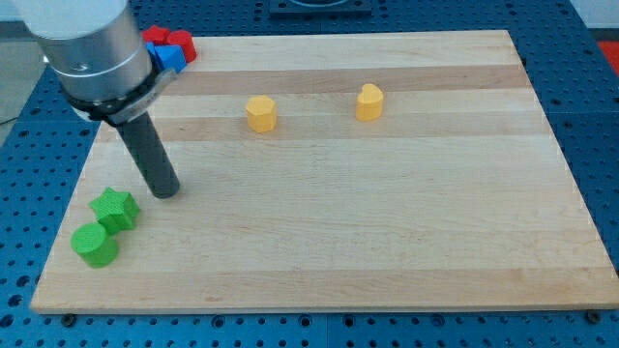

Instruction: Slide the yellow hexagon slightly down and left

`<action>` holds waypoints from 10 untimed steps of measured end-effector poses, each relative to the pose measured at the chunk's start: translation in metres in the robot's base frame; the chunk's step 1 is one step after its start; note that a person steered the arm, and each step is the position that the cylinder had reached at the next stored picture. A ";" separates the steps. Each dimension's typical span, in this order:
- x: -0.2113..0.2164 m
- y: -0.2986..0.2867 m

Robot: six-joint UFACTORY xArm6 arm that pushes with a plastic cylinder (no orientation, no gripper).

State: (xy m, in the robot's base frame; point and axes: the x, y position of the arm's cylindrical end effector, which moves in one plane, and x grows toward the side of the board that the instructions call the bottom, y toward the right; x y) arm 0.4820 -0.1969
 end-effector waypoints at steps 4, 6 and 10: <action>0.008 -0.046; -0.078 0.001; -0.092 0.115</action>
State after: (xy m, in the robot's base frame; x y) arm 0.3902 -0.0814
